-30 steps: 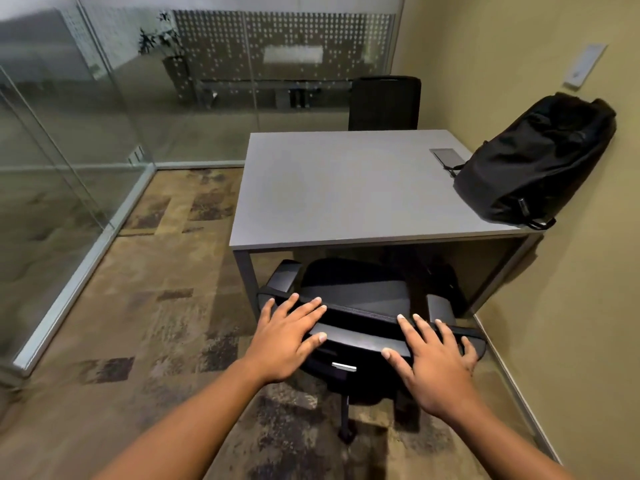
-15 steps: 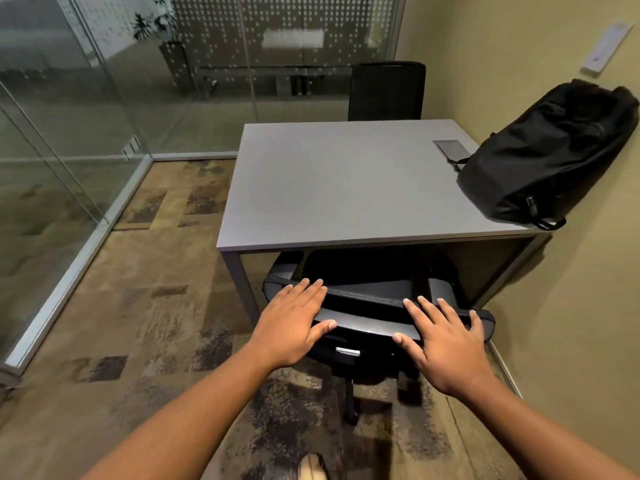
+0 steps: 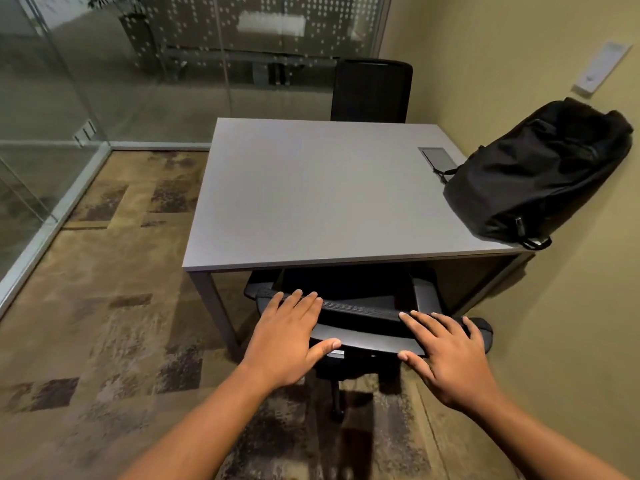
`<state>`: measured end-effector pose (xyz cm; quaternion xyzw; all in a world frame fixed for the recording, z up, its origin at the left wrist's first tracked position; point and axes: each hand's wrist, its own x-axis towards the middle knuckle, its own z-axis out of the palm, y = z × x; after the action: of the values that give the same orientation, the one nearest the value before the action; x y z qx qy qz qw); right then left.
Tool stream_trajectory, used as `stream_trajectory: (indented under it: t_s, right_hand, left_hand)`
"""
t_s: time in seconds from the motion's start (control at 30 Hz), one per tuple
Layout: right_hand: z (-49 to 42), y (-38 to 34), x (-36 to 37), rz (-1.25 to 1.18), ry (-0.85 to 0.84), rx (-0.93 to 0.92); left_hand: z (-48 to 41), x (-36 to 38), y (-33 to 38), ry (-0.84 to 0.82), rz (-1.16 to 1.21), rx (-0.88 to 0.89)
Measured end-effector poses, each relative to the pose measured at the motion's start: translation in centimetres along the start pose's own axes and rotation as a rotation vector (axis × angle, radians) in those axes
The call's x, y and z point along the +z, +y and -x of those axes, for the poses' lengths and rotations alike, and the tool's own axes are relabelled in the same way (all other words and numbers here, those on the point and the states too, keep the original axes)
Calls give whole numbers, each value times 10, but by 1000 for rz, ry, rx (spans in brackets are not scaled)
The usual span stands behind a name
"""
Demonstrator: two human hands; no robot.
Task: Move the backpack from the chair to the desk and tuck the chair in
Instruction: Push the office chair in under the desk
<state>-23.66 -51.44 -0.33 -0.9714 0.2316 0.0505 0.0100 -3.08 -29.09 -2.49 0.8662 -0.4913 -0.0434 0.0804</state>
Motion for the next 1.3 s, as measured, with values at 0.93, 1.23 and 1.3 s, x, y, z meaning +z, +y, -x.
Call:
stream_trajectory:
  t_s: [0.93,1.23,1.3]
  right_hand:
    - [-132,99,-14,15,14,-251]
    - [-172,117,-14,-28,12,-313]
    - [-179,115,-12,-28,19,-314]
  left_hand:
    - [-100,5,44,17,-30,-252]
    - [-130,1,43,-3,-67,-291]
    - [-134,-1,37,-10,-60,-295]
